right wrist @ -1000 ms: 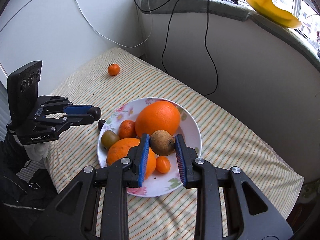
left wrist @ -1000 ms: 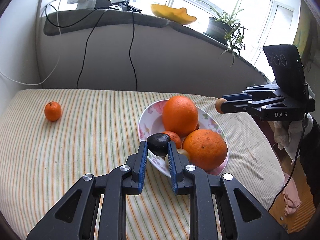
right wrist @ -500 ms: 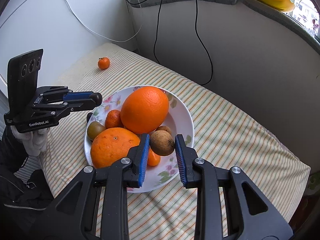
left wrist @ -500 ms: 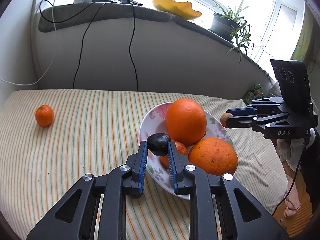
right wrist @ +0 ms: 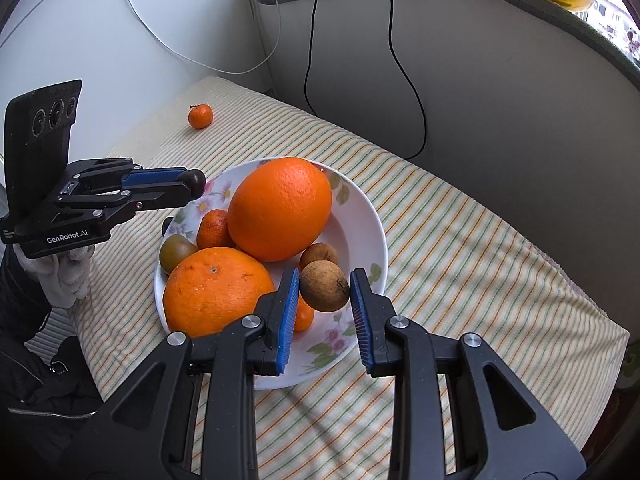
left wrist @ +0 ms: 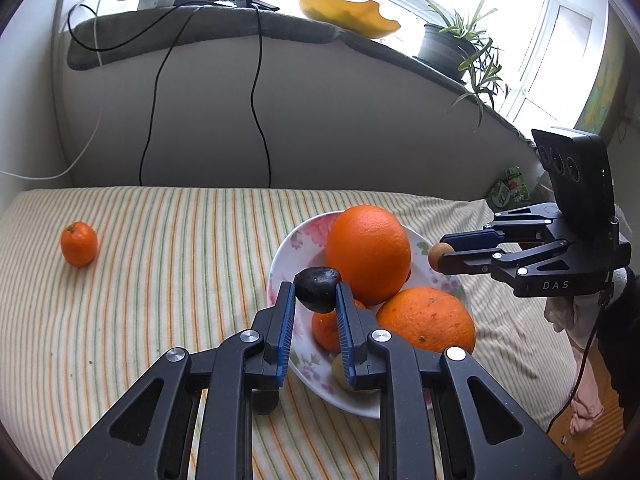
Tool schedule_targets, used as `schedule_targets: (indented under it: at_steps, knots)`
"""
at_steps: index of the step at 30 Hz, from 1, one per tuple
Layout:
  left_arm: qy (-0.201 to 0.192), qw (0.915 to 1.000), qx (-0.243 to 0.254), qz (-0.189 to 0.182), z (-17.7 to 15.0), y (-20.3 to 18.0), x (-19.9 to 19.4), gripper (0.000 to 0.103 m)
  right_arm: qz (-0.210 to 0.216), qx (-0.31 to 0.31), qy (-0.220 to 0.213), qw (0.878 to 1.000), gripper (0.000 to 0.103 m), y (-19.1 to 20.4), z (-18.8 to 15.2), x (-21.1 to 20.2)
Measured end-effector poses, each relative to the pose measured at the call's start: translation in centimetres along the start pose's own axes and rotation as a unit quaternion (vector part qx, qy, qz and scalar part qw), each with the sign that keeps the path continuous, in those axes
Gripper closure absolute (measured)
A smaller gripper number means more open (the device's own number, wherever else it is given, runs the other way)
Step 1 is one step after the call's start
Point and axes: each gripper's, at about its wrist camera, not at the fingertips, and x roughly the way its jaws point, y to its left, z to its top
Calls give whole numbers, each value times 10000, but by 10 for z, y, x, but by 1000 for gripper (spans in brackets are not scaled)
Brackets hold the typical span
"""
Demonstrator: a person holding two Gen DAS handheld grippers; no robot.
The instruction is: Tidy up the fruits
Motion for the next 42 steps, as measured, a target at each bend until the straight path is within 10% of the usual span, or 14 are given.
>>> schedule_targets:
  at_steps: [15,20,28,42]
  knots:
    - [-28,10000,81,24,1,-4,-1,84,-38,39,-13,10000,75,-1,-3,-2]
    - [-41,9999,147,41,0,-8,-2,83,-101,51,-104,9999,51,-1,-3,-8]
    - [-192,9996,169,112,2,-11,-9,32,-176,65,-251,9995,27,0,-4,-19]
    - [-286,9989,309,211,0,-18,-16,31,-171,213,-268,9993,24,3,-5,-22]
